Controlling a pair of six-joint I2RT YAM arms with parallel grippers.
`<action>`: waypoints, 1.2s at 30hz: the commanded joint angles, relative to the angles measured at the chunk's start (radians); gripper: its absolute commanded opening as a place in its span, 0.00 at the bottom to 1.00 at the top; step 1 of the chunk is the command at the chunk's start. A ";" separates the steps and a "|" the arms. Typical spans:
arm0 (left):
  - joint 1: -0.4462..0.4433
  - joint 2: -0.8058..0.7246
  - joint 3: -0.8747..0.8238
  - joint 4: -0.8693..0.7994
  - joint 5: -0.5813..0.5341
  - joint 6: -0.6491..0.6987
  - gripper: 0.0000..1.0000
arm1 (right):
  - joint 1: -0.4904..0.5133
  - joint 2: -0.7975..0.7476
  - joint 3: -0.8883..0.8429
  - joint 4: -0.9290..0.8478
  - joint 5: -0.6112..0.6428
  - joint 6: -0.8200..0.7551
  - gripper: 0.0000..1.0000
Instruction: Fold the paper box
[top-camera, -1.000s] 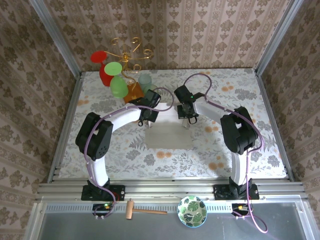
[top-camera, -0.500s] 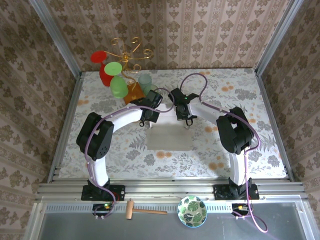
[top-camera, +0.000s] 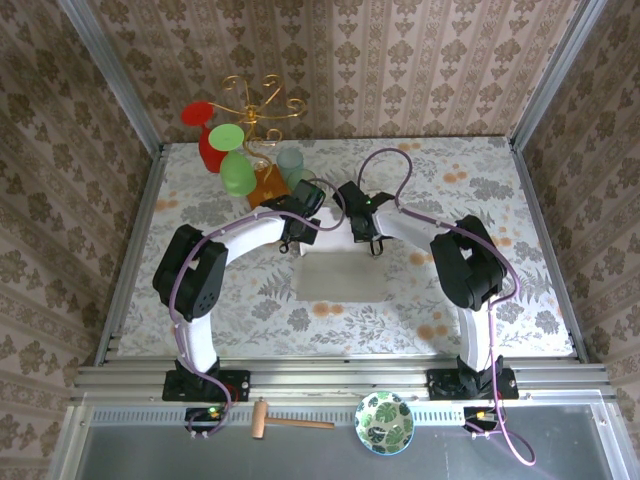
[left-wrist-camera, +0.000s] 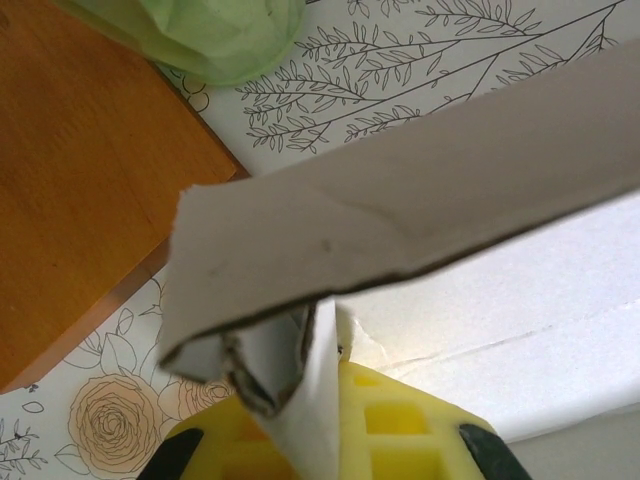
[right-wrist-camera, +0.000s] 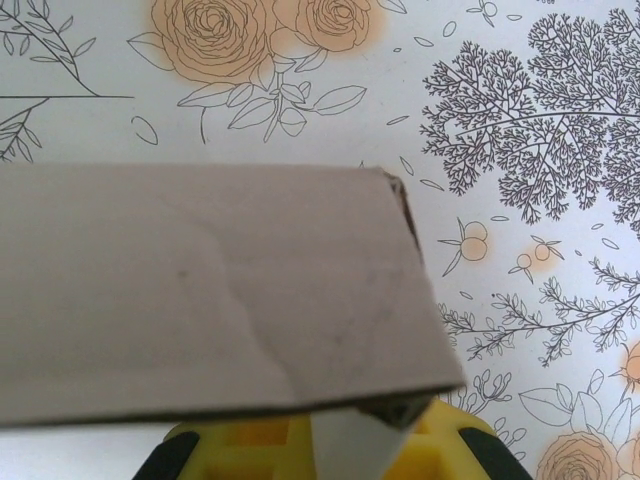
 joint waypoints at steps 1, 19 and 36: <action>0.002 0.042 0.002 -0.089 -0.027 -0.014 0.00 | -0.008 -0.034 -0.062 0.000 0.002 -0.039 0.00; 0.004 0.069 0.034 -0.101 -0.023 -0.020 0.00 | -0.089 -0.125 -0.145 0.094 -0.266 0.014 0.31; 0.012 0.079 0.045 -0.104 -0.008 -0.006 0.00 | -0.135 -0.090 -0.179 0.168 -0.372 0.057 0.27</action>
